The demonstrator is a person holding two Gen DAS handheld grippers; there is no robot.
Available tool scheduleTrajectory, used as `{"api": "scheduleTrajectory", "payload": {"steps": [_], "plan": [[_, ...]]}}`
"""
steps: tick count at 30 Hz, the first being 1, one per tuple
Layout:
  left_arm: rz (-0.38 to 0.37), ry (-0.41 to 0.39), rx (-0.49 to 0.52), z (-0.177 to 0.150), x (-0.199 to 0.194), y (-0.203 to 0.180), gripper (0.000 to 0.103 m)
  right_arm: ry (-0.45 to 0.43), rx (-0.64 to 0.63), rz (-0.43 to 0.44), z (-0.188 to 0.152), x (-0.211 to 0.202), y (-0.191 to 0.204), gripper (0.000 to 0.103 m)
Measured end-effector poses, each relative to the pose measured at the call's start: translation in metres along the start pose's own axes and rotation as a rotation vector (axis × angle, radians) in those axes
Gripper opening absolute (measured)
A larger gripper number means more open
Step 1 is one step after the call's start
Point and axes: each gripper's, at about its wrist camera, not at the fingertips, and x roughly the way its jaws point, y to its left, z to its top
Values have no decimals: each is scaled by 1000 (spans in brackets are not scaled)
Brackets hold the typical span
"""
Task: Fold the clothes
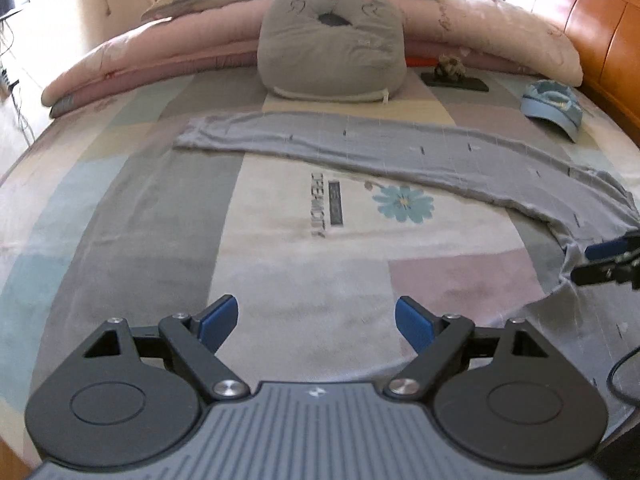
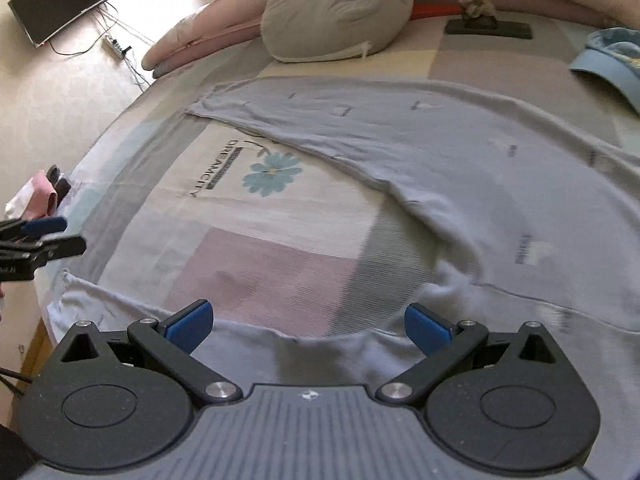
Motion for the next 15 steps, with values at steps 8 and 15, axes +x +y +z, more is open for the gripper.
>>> {"api": "scheduleTrajectory", "payload": {"steps": [8, 15], "plan": [[0, 35, -8, -4, 3, -21, 86, 33, -4, -53, 3, -6, -20, 103], [11, 50, -43, -10, 8, -11, 86, 96, -65, -155, -1, 19, -19, 103]]}}
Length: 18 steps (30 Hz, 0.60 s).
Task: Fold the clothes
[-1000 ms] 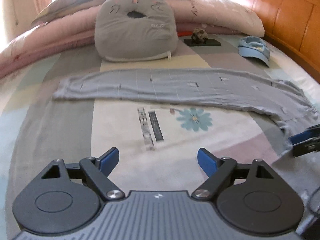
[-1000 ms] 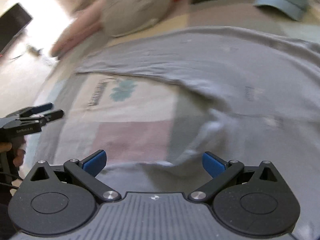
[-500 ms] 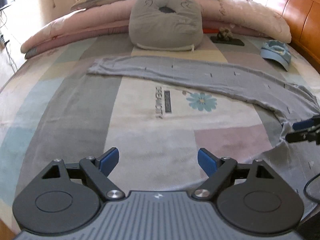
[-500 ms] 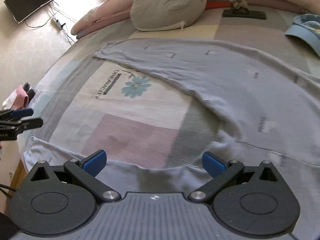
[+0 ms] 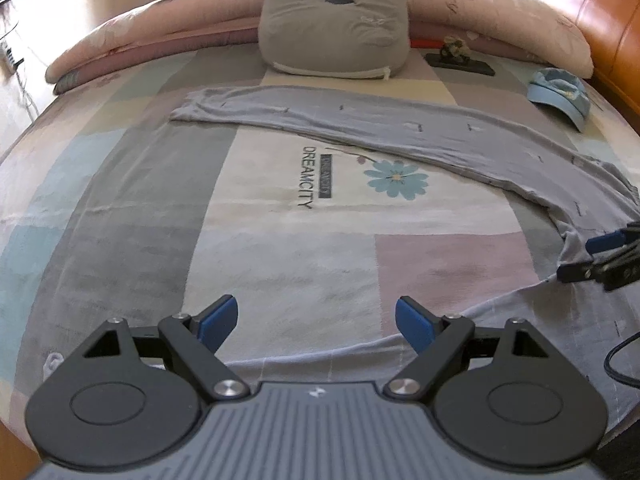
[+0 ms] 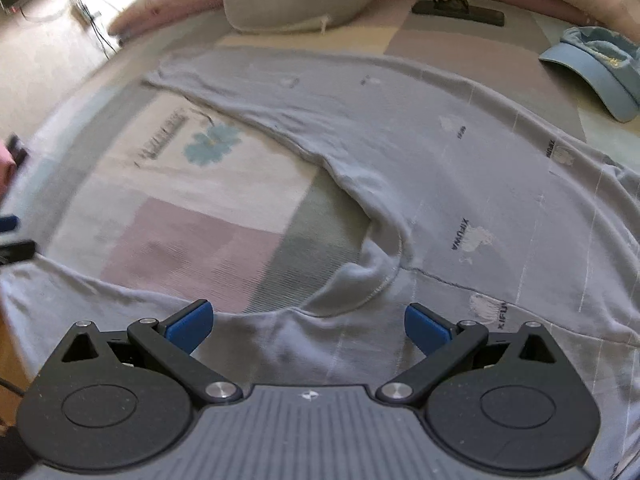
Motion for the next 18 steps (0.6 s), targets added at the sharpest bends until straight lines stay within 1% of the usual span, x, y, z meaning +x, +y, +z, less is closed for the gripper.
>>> {"api": "scheduleTrajectory", "payload": {"steps": [4, 6, 8, 14, 16, 18], "plan": [[-8, -1, -34, -9, 3, 12, 86, 7, -88, -98, -2, 16, 15, 103], [-22, -4, -51, -15, 6, 19, 86, 7, -104, -135, -2, 22, 20, 103], [-36, -7, -63, -21, 9, 28, 86, -15, -79, -152, -3, 24, 19, 103], [-73, -12, -42, -43, 11, 57, 86, -70, -38, -214, -6, 26, 26, 103], [-83, -9, -36, -53, 12, 71, 86, -69, -16, -221, -3, 26, 25, 103], [-86, -7, -33, -64, 12, 86, 86, -62, 36, -233, 2, 21, 25, 103]]}}
